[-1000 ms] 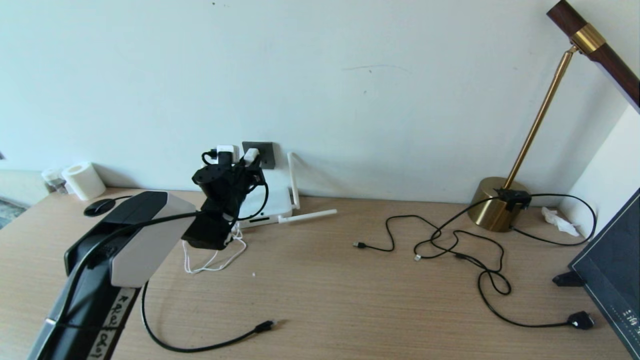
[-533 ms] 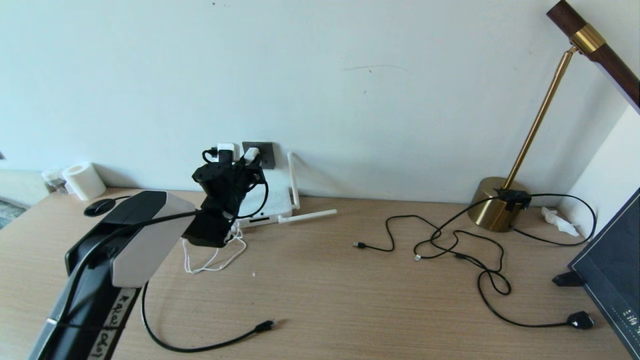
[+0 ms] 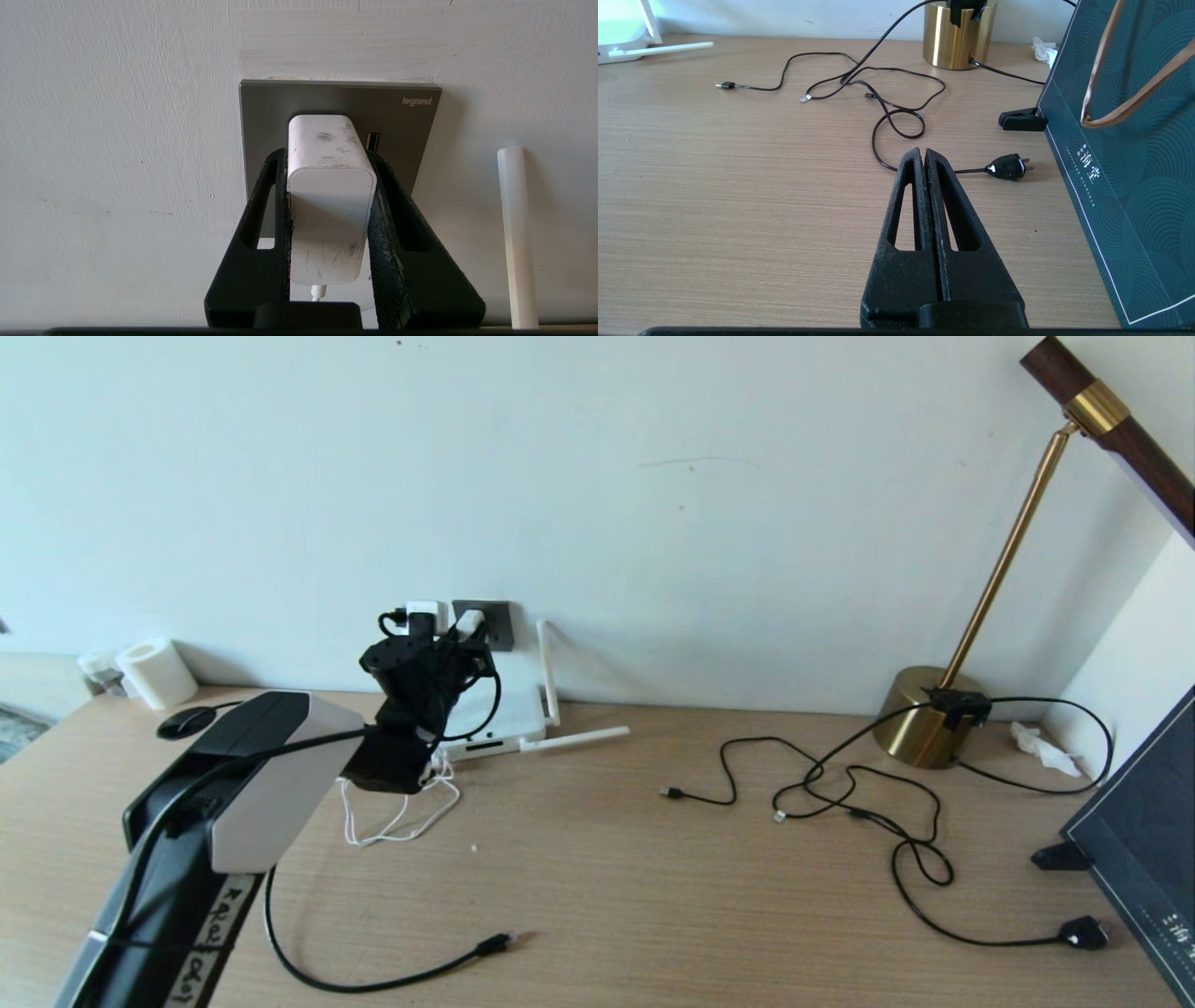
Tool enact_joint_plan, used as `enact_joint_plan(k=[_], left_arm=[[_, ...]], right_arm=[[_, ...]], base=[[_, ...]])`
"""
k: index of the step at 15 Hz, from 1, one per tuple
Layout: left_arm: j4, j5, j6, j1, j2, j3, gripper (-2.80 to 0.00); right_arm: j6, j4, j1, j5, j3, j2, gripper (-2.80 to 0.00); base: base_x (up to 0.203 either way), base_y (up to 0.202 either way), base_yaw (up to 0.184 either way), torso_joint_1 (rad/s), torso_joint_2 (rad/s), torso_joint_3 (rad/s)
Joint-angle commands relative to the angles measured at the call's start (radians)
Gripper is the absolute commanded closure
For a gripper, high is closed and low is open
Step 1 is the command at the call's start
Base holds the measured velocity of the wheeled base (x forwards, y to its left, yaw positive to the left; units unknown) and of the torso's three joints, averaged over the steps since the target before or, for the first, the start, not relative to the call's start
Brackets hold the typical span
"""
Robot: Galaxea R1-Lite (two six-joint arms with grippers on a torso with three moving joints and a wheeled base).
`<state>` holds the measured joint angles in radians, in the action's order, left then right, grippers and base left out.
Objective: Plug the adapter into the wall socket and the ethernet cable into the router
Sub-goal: Plug plug into socket
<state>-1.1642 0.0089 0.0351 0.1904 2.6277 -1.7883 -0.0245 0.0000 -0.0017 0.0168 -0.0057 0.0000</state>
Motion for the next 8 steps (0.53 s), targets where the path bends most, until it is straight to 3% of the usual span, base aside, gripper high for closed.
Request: enact_joint_plan(k=[1, 8], left_arm=[[-0.001, 0.0, 0.0, -0.002, 0.007, -0.017, 0.0], [0.015, -0.003, 0.0, -0.001, 0.011, -0.03, 0.0]], right_arm=[[0.0, 0.0, 0.0, 0.0, 0.0, 0.0, 0.0], [0.001, 0.0, 0.0, 0.0, 0.0, 0.0, 0.0]], base=[[0.0, 0.0, 0.0, 0.0, 0.0, 0.0], [0.0, 0.0, 0.0, 0.0, 0.0, 0.0]])
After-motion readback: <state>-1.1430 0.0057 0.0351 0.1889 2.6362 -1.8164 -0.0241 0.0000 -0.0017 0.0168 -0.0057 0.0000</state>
